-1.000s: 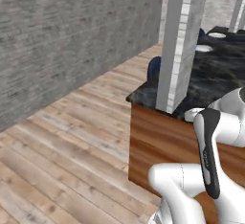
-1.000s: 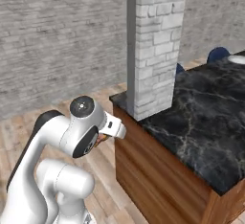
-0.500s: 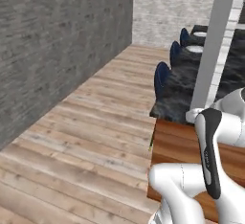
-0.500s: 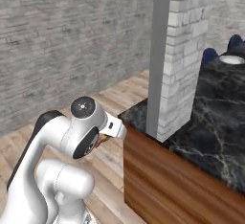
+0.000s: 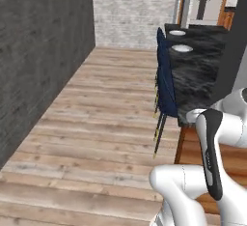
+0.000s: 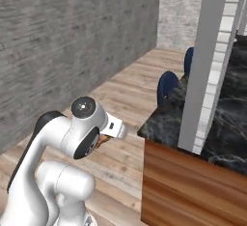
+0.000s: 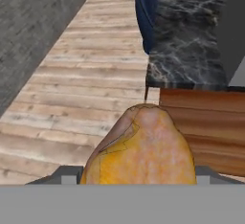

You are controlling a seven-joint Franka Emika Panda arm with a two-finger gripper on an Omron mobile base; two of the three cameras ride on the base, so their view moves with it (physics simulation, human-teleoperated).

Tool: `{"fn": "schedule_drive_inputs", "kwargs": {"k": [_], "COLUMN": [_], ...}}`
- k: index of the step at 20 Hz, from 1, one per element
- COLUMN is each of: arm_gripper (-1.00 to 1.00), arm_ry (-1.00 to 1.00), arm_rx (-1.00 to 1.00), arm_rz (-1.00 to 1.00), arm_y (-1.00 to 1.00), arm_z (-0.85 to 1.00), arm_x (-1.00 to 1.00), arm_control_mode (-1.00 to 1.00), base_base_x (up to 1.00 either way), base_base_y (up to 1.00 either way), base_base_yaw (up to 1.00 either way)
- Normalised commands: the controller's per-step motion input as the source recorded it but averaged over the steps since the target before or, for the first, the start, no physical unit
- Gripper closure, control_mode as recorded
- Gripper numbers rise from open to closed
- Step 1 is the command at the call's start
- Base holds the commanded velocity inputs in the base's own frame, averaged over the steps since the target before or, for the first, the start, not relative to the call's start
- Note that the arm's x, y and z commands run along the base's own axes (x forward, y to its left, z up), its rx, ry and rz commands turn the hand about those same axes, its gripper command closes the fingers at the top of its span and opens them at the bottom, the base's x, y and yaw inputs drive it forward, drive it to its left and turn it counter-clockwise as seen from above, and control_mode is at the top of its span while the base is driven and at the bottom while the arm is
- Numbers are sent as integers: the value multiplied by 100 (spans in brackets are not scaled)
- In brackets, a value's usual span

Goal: Take the chicken drumsticks from the pan and place one on each plate on the dining counter.

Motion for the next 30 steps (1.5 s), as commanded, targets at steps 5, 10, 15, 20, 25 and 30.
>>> {"fn": "schedule_drive_inputs", "kwargs": {"k": [5,10,15,20,25,30], "arm_gripper": [100,100,100,100,100,100], "arm_ry": [0,0,0,0,0,0], "arm_rx": [0,0,0,0,0,0], "arm_rz": [0,0,0,0,0,0], "arm_y": [0,0,0,0,0,0], "arm_z": [0,0,0,0,0,0], "arm_x": [0,0,0,0,0,0], "arm_control_mode": [100,100,100,100,100,100], "base_base_x": [69,86,99,100,100,100], "base_base_y": [100,100,100,100,100,100], "base_base_yaw": [-50,-56,-54,-52,-52,-52]}}
